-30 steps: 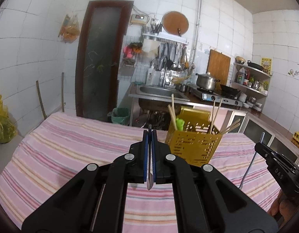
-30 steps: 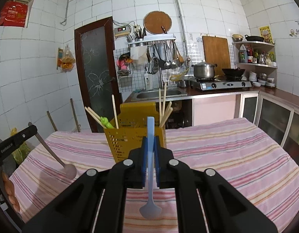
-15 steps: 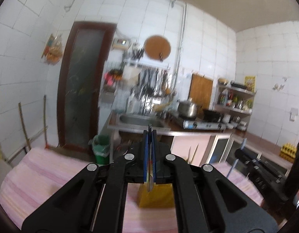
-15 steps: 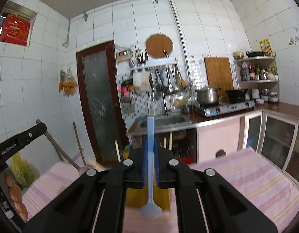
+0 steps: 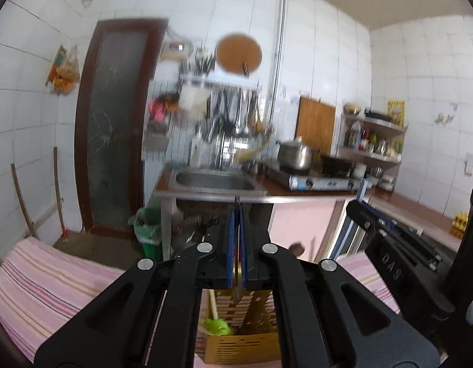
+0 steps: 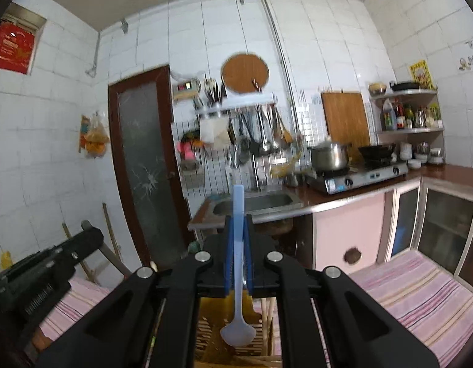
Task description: Organize utensils
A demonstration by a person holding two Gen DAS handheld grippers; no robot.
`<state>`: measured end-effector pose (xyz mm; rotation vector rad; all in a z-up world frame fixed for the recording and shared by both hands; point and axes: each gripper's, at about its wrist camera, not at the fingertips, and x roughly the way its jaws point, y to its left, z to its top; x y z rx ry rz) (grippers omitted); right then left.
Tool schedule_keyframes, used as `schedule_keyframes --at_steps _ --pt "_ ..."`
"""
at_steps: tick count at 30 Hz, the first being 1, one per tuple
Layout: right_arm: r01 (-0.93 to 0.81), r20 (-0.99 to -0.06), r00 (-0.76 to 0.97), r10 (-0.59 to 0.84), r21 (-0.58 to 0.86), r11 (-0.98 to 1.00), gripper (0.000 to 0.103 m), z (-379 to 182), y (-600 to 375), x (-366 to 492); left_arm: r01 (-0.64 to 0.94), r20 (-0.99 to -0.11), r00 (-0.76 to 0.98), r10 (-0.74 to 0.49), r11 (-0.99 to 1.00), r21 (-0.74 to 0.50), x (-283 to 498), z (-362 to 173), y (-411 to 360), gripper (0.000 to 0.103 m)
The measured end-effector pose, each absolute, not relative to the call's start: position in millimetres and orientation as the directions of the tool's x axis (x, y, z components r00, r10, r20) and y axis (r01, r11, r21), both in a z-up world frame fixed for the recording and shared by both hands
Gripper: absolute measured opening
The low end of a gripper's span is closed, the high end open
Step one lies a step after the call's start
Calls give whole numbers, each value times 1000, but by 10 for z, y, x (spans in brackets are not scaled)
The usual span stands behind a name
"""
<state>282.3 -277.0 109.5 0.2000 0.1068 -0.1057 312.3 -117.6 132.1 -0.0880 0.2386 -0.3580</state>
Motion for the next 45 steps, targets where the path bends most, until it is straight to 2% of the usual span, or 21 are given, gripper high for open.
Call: schedule_keyframes --at_steps 6,12,13,14,15,16,17,19,20,22,24,26,28,38,41,45 --pt "153 -205 972 -117 171 973 7 767 -2831 3055 338 -303 886 -350 936 -94 3375 940 -1228 2" --pt "181 -281 949 -141 124 976 11 716 -2857 3045 322 -365 863 -350 937 -138 3389 923 -1050 3" --pt "180 -285 948 -141 116 977 21 752 -2871 3004 313 -366 864 -345 938 -146 3343 947 -996 4" --pt "183 -285 947 -145 113 977 43 783 -2883 2953 308 -365 866 -342 939 -151 3263 989 -934 5" --pt "190 -281 948 -153 111 975 53 827 -2904 2870 304 -366 867 -338 941 -148 3193 1015 -892 13" --pt "195 -274 948 -159 111 974 59 874 -2926 2772 296 -363 872 -329 944 -144 3106 1051 -839 26" --pt "198 -274 948 -162 109 974 59 915 -2953 2698 289 -355 878 -321 947 -142 2998 1089 -774 33" --pt "199 -281 946 -162 107 974 61 1002 -2993 2497 279 -341 888 -309 951 -135 2823 1152 -676 62" --pt "198 -283 946 -161 107 974 69 1041 -3002 2389 267 -327 898 -294 956 -125 2677 1189 -603 67" --pt "196 -273 948 -163 98 976 80 1091 -2981 2185 251 -299 915 -272 962 -105 2426 1239 -502 91" --pt "185 -252 954 -161 73 980 86 1129 -2925 1859 224 -256 937 -236 972 -75 2136 1269 -422 98" --pt "173 -240 959 -153 65 983 94 1130 -2867 1607 221 -244 943 -226 974 -51 1867 1249 -355 98" --pt "160 -230 963 -139 76 984 98 1071 -2789 1315 227 -270 934 -234 972 -55 1695 1200 -290 98" --pt "162 -262 956 -136 80 984 98 361 -2374 447 176 -300 934 -194 981 -85 732 524 104 98" --pt "149 -298 947 -118 81 986 99 139 -2271 350 171 -305 935 -179 984 -53 597 345 124 98" --pt "156 -278 951 -137 48 987 98 -40 -2155 188 157 -289 945 -153 987 -9 501 158 115 98"
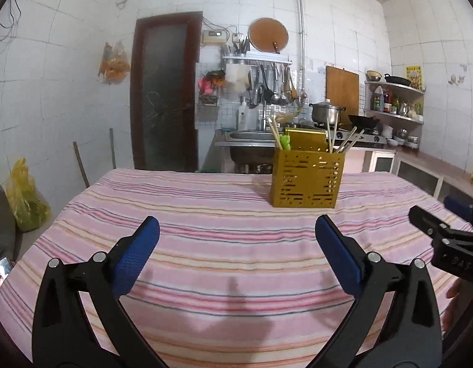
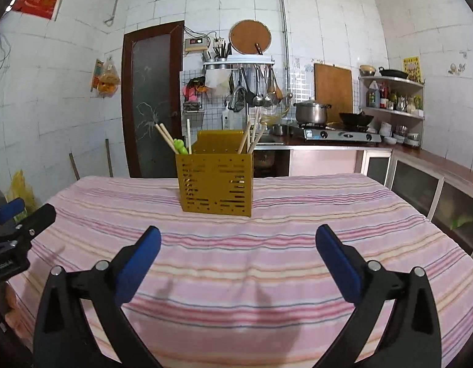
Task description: Organize utensils
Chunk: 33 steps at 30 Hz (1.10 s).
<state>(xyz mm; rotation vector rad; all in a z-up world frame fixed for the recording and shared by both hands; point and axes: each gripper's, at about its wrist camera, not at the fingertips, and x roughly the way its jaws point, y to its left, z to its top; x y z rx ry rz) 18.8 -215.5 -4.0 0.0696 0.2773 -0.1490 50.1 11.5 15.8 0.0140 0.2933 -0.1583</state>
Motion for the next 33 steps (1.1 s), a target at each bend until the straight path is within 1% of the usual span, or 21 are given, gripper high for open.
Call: schedule_keyframes --at_steps 2,6,11,16,23,33 --pt "168 -251 955 -156 26 985 98 -88 -2117 111 142 -263 955 -136 990 4 473 100 112 98" --pt "192 -217 959 -183 25 981 98 -137 -2115 26 135 -242 963 -121 990 42 424 26 65 98" --pt "202 -231 955 -187 43 978 98 -247 -2160 16 122 -221 969 -109 992 45 349 -31 91 98" --pt "203 -226 956 -188 44 978 99 -261 -2177 8 117 -235 967 -104 992 45 374 -24 88 98" --pt "203 -212 958 -191 32 979 99 -274 -2157 -22 120 -208 973 -101 990 79 323 -1 24 98" --pt "207 -203 960 -193 49 977 99 -265 -2155 -62 126 -198 974 -112 991 56 314 7 81 98"
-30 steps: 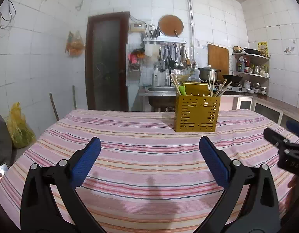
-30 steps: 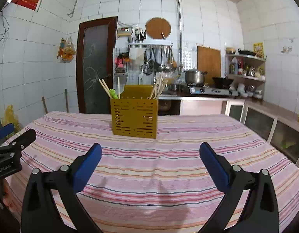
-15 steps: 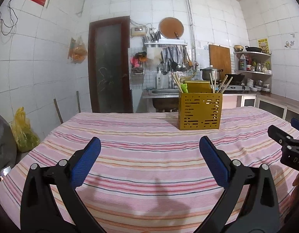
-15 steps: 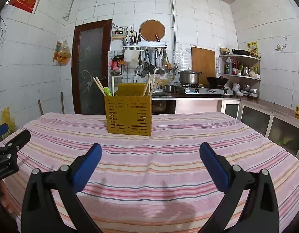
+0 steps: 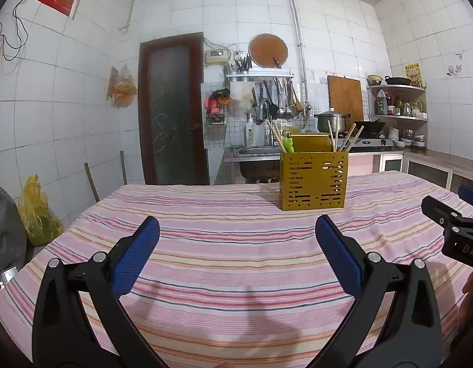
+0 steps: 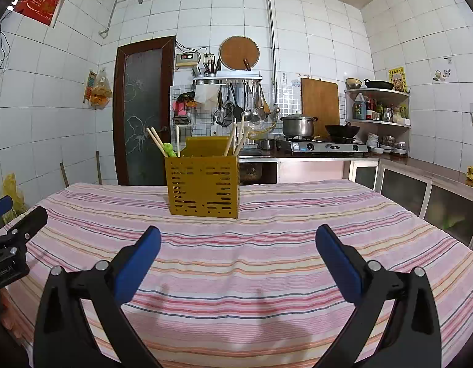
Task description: Organize utensils
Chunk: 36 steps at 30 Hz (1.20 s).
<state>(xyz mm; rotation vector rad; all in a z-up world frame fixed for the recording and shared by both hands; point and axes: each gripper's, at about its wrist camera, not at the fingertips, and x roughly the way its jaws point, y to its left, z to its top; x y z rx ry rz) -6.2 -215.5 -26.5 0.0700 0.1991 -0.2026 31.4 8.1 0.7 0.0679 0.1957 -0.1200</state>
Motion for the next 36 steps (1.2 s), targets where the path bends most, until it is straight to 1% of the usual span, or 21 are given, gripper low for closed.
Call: schedule_keyframes --at_steps 36 --pt "212 -193 961 -198 53 976 99 -231 -2168 -81 96 -197 976 -90 995 25 311 14 128 98"
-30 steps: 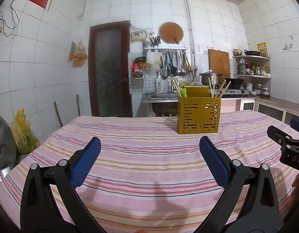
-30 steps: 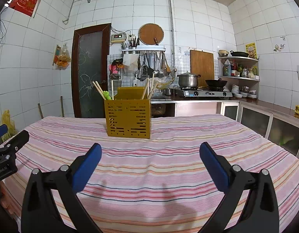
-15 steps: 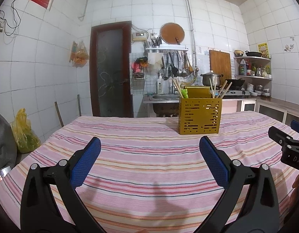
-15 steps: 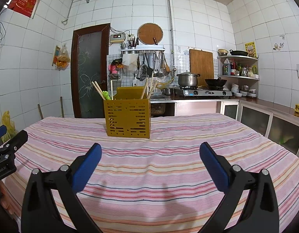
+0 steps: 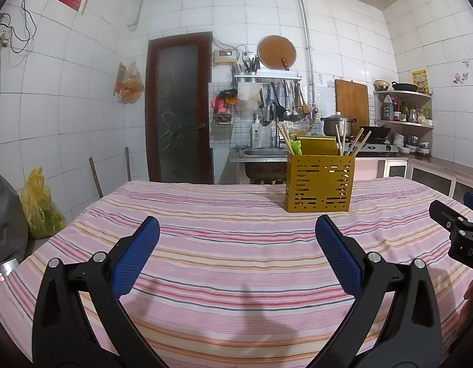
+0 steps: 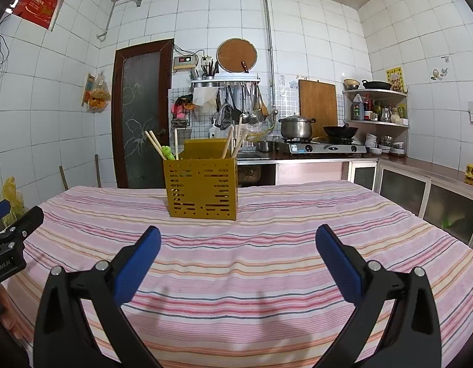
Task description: Organize utensils
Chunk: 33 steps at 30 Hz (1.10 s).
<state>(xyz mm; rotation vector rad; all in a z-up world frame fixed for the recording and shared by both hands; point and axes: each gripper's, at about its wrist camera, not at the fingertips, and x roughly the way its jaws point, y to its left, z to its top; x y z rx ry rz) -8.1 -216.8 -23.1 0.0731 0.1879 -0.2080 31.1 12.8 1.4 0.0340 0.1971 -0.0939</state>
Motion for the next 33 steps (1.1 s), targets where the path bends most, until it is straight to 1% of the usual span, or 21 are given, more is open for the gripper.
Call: schedule_keyframes --at_steps 33 --pt "216 -178 963 -204 53 975 99 -232 -2119 -68 108 -202 974 -101 994 23 316 16 124 98"
